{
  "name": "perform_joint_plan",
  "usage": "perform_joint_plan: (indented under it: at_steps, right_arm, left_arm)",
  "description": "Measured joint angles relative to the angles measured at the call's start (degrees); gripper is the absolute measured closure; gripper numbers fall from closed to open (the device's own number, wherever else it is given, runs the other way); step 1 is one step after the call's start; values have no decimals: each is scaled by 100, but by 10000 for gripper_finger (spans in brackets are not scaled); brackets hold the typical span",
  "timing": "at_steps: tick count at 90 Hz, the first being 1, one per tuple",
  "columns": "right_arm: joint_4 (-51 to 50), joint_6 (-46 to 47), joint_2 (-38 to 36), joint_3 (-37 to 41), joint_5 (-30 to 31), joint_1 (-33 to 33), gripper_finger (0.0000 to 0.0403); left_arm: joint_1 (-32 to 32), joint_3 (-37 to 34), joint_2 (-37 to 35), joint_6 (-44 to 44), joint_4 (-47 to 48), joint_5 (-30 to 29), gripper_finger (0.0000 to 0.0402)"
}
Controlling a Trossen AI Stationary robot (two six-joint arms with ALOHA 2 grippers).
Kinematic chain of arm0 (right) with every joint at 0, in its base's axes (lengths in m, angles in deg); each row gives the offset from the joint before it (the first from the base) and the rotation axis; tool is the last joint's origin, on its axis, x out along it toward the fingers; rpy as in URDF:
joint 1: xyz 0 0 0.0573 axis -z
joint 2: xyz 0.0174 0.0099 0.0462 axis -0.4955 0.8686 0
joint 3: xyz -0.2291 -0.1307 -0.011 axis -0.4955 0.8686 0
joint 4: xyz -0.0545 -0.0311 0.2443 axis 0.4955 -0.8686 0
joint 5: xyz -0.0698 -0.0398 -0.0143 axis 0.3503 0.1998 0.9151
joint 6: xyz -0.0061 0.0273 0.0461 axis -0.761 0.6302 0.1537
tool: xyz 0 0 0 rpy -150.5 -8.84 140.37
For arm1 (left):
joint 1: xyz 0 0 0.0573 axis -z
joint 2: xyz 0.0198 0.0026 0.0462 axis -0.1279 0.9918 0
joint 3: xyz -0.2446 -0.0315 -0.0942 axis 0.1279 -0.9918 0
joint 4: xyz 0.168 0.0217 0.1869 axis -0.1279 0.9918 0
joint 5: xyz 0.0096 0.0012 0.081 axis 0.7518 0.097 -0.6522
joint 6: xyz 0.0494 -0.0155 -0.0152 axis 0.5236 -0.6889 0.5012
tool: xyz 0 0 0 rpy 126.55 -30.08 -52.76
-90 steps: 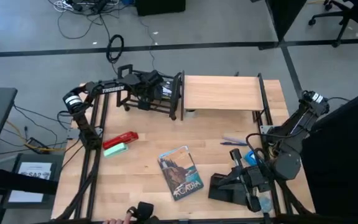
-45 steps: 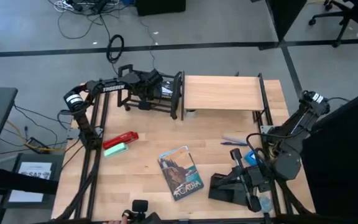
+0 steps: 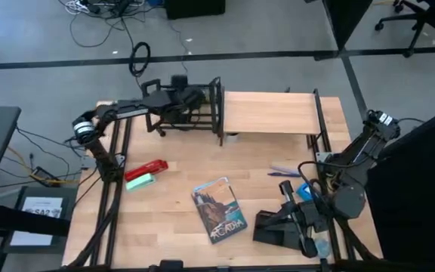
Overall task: Stock shelves
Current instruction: Remove the black book from the black bookshelf
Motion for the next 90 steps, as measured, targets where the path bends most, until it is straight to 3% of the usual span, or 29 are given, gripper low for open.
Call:
perform_joint_plan:
  at_steps: [33,48,65,90]
  right_arm:
    - [23,422,103,-2,1,-470,382]
    - [-67,482,120,-2,130,-503,382]
    - [-59,462,119,-2,139,-503,382]
    - [-115,512,118,-2,146,-503,382]
  left_arm:
    - [1392,897,-530,43,341,-2025,378]
    - [1950,1069,-591,-94,266,-2498,399]
    - [2116,1049,-563,-193,490,-2471,395]
    - [2151,1043,-566,-1225,1459,-2283,399]
